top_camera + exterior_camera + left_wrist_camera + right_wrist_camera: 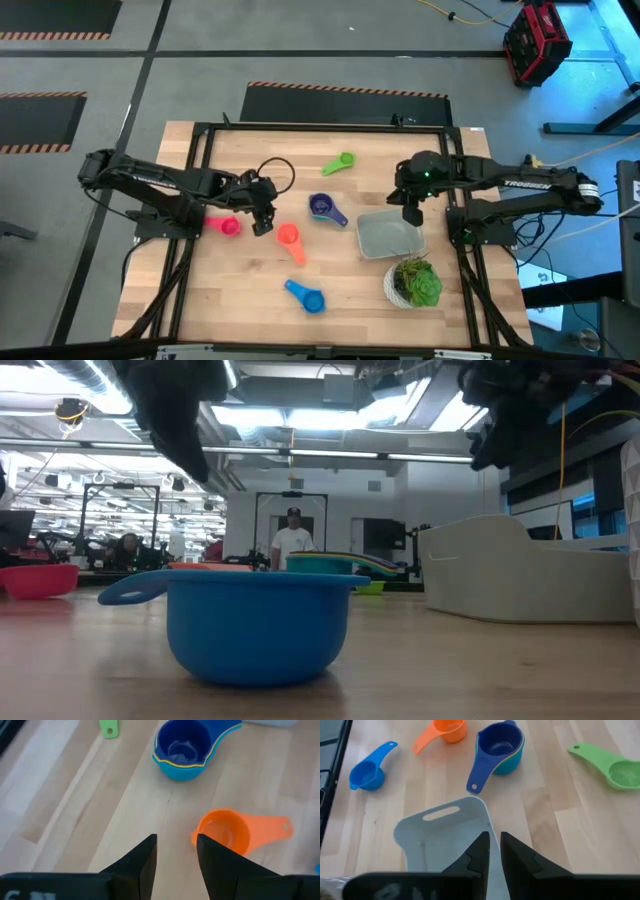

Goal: Nest measuring cups in basket
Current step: Stack the orange measuring cup on top of the violet measuring cup

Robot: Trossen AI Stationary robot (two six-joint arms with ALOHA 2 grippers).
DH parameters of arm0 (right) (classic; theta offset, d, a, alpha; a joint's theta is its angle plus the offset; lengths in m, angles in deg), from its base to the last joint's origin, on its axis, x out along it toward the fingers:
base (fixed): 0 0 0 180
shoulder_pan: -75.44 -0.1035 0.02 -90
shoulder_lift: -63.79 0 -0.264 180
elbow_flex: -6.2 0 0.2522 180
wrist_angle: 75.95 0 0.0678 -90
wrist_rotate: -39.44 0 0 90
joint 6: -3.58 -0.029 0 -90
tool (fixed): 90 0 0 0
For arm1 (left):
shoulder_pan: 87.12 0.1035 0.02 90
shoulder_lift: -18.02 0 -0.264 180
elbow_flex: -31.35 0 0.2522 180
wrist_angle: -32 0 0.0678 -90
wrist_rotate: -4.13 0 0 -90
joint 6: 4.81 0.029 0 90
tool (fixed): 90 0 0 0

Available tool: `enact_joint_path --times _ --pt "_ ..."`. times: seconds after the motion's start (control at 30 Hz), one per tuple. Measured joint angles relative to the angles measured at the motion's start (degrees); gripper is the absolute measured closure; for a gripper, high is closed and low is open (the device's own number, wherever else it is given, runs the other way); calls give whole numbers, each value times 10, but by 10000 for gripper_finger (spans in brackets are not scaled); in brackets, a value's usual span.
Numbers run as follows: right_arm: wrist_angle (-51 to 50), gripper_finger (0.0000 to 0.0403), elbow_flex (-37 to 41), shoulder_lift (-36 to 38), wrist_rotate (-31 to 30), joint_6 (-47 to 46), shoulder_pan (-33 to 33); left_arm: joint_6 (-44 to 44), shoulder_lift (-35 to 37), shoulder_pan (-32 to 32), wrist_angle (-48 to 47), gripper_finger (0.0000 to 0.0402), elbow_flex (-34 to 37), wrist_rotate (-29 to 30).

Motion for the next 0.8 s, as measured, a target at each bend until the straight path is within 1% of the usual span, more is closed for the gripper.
enact_joint_path --times 0.13,0.23,0.37,0.5,0.67,0.8 --pt "32 352 36 6 0 0 0 33 -14 0 4 269 0 1" --pt "48 352 51 7 0 0 0 39 -28 0 3 269 0 1" --pt "59 352 57 7 0 0 0 45 -56 7 9 269 0 -3" --pt "72 352 58 7 0 1 0 71 -88 21 22 269 0 -9" --pt "78 352 58 6 0 1 0 110 -131 45 78 269 0 -79" --pt "78 352 58 6 0 1 0 143 -165 57 117 269 0 -108"
